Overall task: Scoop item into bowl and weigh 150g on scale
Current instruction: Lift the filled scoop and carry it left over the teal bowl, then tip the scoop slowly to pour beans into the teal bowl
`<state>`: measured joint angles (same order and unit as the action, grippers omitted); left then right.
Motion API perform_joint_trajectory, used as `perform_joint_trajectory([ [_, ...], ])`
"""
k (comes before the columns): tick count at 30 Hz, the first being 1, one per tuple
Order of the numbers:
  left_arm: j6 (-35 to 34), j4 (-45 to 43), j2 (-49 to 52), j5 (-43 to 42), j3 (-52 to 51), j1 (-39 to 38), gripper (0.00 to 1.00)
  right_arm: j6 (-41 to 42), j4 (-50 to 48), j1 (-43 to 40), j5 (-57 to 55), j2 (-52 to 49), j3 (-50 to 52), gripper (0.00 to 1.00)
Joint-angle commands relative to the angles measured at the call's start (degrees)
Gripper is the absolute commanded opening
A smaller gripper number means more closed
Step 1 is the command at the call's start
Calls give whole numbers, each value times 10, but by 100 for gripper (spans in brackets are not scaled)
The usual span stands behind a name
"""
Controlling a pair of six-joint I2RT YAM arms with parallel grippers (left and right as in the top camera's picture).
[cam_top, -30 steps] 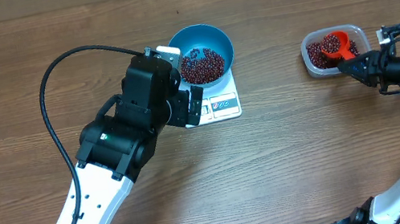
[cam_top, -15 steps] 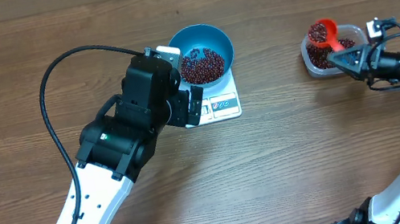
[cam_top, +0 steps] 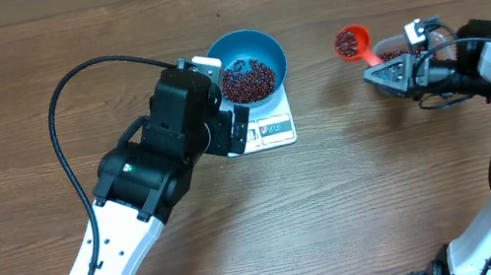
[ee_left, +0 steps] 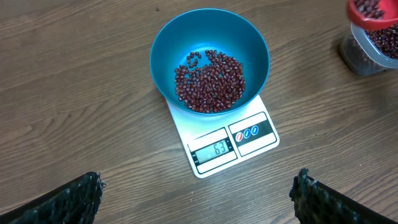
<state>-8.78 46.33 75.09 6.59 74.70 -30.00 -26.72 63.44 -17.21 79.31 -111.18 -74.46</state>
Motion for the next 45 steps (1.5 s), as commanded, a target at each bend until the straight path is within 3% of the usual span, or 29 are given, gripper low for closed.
perform_joint_trajectory([
  [1, 10, 0, -8, -5, 12, 1, 100, 0, -14, 24, 21, -1, -4, 4],
  [16, 10, 0, -8, -5, 12, 1, 100, 254, -260, 120, 17, -1, -4, 4],
  [28, 10, 0, -8, -5, 12, 1, 99, 374, -384, 187, -65, -1, -4, 4],
  [35, 10, 0, -8, -5, 12, 1, 100, 365, -425, 229, -192, -1, -4, 4],
  [45, 10, 0, -8, -5, 12, 1, 99, 218, -454, 254, -247, -1, -4, 4],
])
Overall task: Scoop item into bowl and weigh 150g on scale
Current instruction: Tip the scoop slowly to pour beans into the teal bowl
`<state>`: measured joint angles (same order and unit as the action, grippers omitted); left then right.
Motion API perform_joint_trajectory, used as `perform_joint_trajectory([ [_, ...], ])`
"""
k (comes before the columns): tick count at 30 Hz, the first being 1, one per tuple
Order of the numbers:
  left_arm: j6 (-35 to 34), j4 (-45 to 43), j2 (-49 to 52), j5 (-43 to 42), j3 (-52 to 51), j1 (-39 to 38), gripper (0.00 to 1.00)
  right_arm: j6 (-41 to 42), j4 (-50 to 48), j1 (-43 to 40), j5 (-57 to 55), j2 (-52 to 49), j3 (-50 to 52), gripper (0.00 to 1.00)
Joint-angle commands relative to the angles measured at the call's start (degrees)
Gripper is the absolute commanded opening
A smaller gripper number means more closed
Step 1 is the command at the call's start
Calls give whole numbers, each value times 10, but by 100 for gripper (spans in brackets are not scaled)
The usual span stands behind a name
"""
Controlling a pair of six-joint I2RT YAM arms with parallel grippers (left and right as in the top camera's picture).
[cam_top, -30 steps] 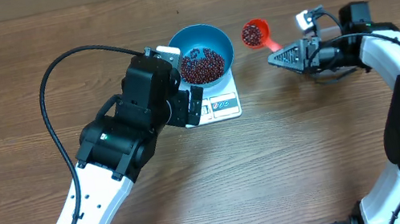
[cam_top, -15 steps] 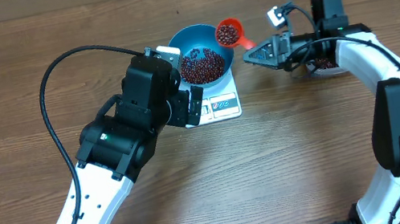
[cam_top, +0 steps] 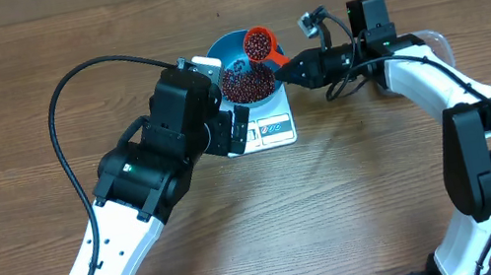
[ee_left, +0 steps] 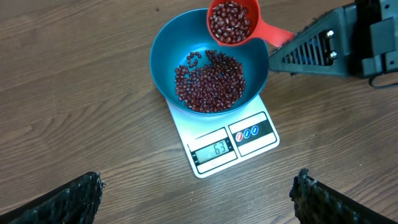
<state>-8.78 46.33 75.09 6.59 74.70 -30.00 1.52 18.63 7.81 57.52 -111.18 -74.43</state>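
Note:
A blue bowl (ee_left: 186,43) of red beans (ee_left: 210,82) stands on a white scale (ee_left: 225,148) whose display reads 63. My right gripper (cam_top: 292,70) is shut on the handle of a red scoop (ee_left: 231,22) full of beans, held over the bowl's far rim. The scoop (cam_top: 257,44) looks level in the overhead view. My left gripper (ee_left: 198,196) hangs open on the near side of the scale, with only bare wood between its fingers. The bean container is hidden behind my right arm.
The wooden table (cam_top: 11,107) stretches all round the scale. My left arm (cam_top: 146,169) covers the scale's left side in the overhead view. My right arm (cam_top: 437,85) reaches in from the right edge.
My right gripper has moved left with the filled scoop, from beside the bean container at the right to over the bowl's rim. The display still reads 63. My left gripper has not moved.

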Motion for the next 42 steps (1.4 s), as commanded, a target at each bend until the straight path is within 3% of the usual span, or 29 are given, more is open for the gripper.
perform_joint_trajectory([
  [1, 10, 0, -8, -5, 12, 1, 99, -64, -6, 3, -36, -1, -4, 4],
  [8, 10, 0, -8, -5, 12, 1, 100, -68, -10, 3, -65, -1, -4, 4],
  [13, 10, 0, -8, -5, 12, 1, 99, -148, -10, 3, -65, -1, -4, 4],
  [19, 10, 0, -8, -5, 12, 1, 99, -158, -17, 3, -65, -1, -4, 4],
  [24, 10, 0, -8, -5, 12, 1, 100, -215, -17, 3, -65, -1, -4, 4],
  [42, 10, 0, -8, -5, 12, 1, 100, -216, -19, 3, -65, -1, -4, 4],
])
